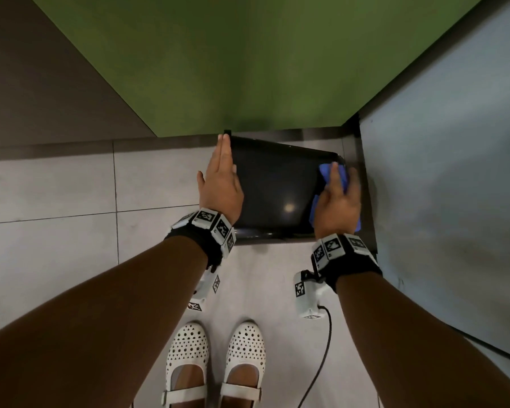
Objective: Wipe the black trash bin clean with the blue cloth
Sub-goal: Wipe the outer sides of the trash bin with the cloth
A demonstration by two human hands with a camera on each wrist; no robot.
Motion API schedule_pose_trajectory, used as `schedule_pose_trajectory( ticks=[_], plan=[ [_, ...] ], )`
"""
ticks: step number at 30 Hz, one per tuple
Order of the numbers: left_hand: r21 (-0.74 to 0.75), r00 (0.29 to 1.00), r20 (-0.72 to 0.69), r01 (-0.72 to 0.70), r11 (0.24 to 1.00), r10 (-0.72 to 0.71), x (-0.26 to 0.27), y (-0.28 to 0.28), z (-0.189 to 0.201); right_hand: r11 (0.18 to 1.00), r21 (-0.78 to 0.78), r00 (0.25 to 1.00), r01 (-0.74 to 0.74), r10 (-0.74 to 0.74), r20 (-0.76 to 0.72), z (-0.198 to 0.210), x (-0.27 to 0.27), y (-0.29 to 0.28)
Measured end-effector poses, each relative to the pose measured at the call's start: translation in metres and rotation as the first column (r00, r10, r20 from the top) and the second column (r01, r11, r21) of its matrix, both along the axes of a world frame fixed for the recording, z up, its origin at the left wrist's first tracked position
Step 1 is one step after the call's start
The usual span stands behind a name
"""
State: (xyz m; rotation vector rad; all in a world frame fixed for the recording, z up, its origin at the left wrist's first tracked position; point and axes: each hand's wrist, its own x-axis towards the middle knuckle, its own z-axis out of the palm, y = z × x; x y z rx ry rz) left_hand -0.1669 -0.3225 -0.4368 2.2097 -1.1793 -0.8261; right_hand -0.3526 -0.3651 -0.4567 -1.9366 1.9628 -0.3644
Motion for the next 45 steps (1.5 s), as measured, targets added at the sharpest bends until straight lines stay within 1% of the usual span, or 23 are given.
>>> schedule_pose_trajectory(
  ticks=[2, 3, 6, 9, 13, 14, 17, 19, 22, 23, 25, 26, 28, 30, 31, 32, 33, 35, 38, 40, 41, 42, 45],
  plan=[
    [0.000, 1.000, -0.015, -0.015, 1.000, 0.015, 0.000, 0.000, -0.001, 0.985, 0.090, 0.988, 0.146, -0.141, -0.054, -0.003, -0.001, 0.001],
    [-0.003, 1.000, -0.021, -0.017, 1.000, 0.017, 0.000, 0.000, -0.001, 0.985, 0.094, 0.988, 0.145, -0.138, -0.074, -0.003, -0.001, 0.003],
    [-0.011, 1.000, -0.028, -0.006, 1.000, 0.006, 0.001, -0.002, 0.000, 0.997, 0.057, 0.994, -0.059, 0.064, -0.087, 0.002, 0.006, 0.017],
    [-0.010, 1.000, -0.016, 0.001, 1.000, -0.001, 0.001, -0.002, 0.001, 0.964, 0.004, 0.961, -0.267, 0.267, -0.074, 0.008, 0.022, 0.017],
    [-0.012, 1.000, -0.010, -0.003, 1.000, 0.003, 0.001, -0.001, -0.001, 0.963, -0.068, 0.955, -0.263, 0.249, -0.162, 0.013, 0.029, 0.006],
    [-0.015, 1.000, -0.015, -0.005, 1.000, 0.005, 0.002, -0.002, -0.001, 0.958, -0.035, 0.944, -0.284, 0.273, -0.184, 0.013, 0.025, 0.007],
    [-0.019, 1.000, -0.030, 0.005, 1.000, -0.005, 0.001, -0.001, 0.000, 0.917, 0.173, 0.896, -0.359, 0.390, -0.211, 0.006, 0.015, 0.017],
    [-0.020, 0.999, -0.030, 0.015, 1.000, -0.016, 0.001, -0.001, -0.001, 0.890, 0.185, 0.863, -0.416, 0.450, -0.228, 0.003, 0.021, 0.022],
    [-0.027, 1.000, -0.023, 0.018, 0.999, -0.018, 0.002, -0.003, -0.001, 0.856, 0.132, 0.826, -0.500, 0.517, -0.224, 0.003, 0.033, 0.015],
    [-0.026, 1.000, -0.019, 0.015, 1.000, -0.016, 0.002, -0.004, -0.001, 0.862, 0.129, 0.834, -0.490, 0.507, -0.217, 0.004, 0.032, 0.009],
    [-0.010, 1.000, -0.007, 0.007, 1.000, -0.007, 0.001, -0.003, -0.001, 0.919, 0.085, 0.901, -0.384, 0.394, -0.182, 0.001, 0.025, -0.002],
    [-0.001, 1.000, -0.005, 0.005, 1.000, -0.005, 0.001, -0.003, -0.001, 0.954, 0.055, 0.940, -0.295, 0.300, -0.162, 0.001, 0.020, -0.007],
    [0.002, 1.000, -0.014, -0.001, 1.000, 0.001, 0.000, -0.002, -0.001, 0.992, 0.092, 0.985, -0.092, 0.104, -0.138, -0.001, 0.014, -0.016],
    [-0.013, 0.999, -0.031, -0.012, 1.000, 0.011, 0.000, -0.001, -0.003, 0.984, 0.142, 0.983, 0.103, -0.079, -0.166, 0.000, 0.016, -0.018],
    [-0.025, 0.999, -0.043, -0.015, 1.000, 0.014, 0.000, -0.001, -0.003, 0.975, 0.156, 0.973, 0.157, -0.126, -0.193, 0.003, 0.021, -0.017],
    [-0.040, 0.998, -0.055, -0.017, 0.999, 0.014, 0.001, -0.001, -0.004, 0.972, 0.169, 0.968, 0.163, -0.124, -0.217, 0.004, 0.029, -0.011],
    [-0.059, 0.998, -0.069, -0.017, 0.998, 0.012, 0.002, -0.001, -0.005, 0.978, 0.172, 0.971, 0.116, -0.074, -0.229, 0.004, 0.037, -0.002],
    [-0.106, 0.997, -0.079, -0.006, 0.994, -0.002, 0.003, -0.001, -0.008, 0.989, 0.107, 0.971, -0.103, 0.124, -0.204, 0.005, 0.058, 0.020],
    [-0.099, 0.997, -0.072, 0.012, 0.995, -0.019, 0.004, 0.000, -0.007, 0.904, 0.016, 0.892, -0.427, 0.424, -0.159, 0.003, 0.084, 0.026],
    [-0.079, 0.997, -0.073, 0.025, 0.997, -0.031, 0.004, 0.001, -0.006, 0.841, -0.045, 0.838, -0.539, 0.531, -0.123, 0.001, 0.090, 0.003],
    [-0.090, 0.997, -0.075, 0.027, 0.996, -0.034, 0.002, 0.003, -0.005, 0.833, -0.078, 0.835, -0.547, 0.537, -0.115, 0.001, 0.088, -0.012],
    [-0.116, 0.996, -0.079, 0.023, 0.993, -0.032, 0.001, 0.005, -0.005, 0.856, -0.077, 0.858, -0.511, 0.503, -0.106, 0.000, 0.084, -0.026],
    [-0.134, 0.991, -0.135, -0.031, 0.990, 0.013, -0.007, 0.013, -0.004, 0.972, -0.003, 0.964, -0.236, 0.234, -0.126, -0.002, 0.059, -0.036]
  ],
)
